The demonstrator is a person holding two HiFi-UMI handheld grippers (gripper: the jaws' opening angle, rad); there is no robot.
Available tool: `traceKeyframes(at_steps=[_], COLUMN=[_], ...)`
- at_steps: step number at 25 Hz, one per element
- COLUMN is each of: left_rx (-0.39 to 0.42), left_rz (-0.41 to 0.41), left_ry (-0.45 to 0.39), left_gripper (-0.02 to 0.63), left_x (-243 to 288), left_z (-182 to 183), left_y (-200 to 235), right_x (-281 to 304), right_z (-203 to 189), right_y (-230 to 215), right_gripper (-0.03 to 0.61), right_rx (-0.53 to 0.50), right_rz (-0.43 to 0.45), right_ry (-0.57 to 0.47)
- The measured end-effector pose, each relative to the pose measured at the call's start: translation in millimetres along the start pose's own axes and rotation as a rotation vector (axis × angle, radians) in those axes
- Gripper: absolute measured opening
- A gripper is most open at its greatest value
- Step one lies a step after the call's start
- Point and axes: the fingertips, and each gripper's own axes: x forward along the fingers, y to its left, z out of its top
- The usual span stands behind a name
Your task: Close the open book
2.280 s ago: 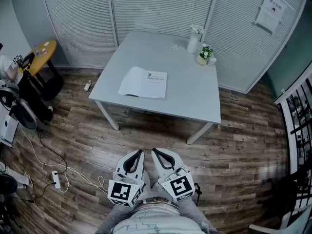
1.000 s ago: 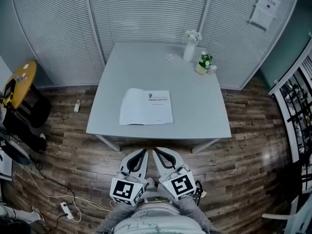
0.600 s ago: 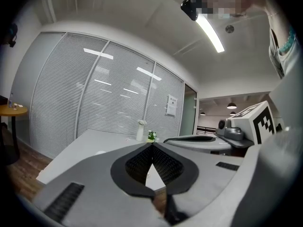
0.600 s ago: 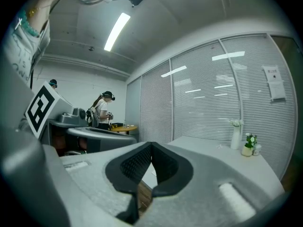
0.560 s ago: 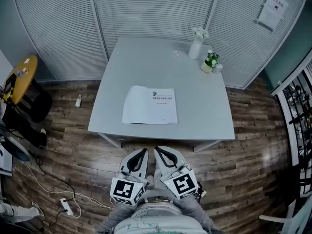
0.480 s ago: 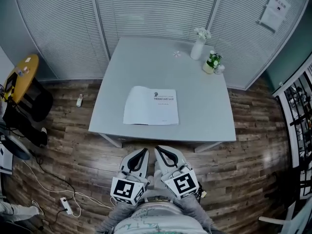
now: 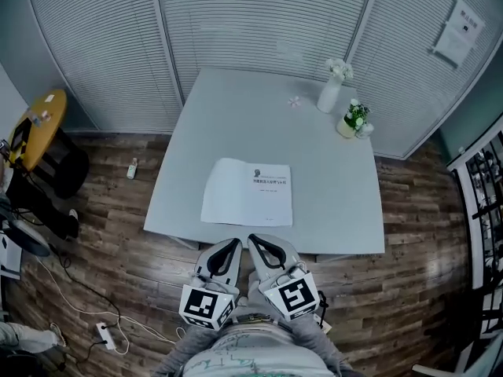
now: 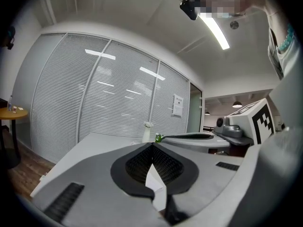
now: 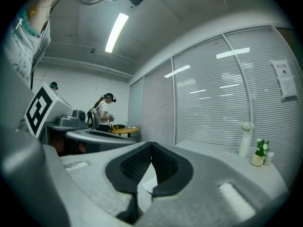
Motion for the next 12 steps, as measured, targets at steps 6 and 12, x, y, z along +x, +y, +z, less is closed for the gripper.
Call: traceKeyframes(at_steps=[6, 12], left_rx=[-0.001, -0.002], left_rz=[0.018, 0.021], left_ry=[-0.003, 0.003], left_gripper=[-0.002, -0.002], left_x=[46.4, 89.4], left_z=[12.9, 18.6], left_y=[19.5, 31.6], right_x=[30.8, 53.8], right_z=[9.4, 8.5], right_y=[-40.0, -77.6], right_gripper=[0.0, 0.0], right_rx=[-0.002, 0.006], right_rz=[0.022, 0.036], right_ry=[0.011, 0.013])
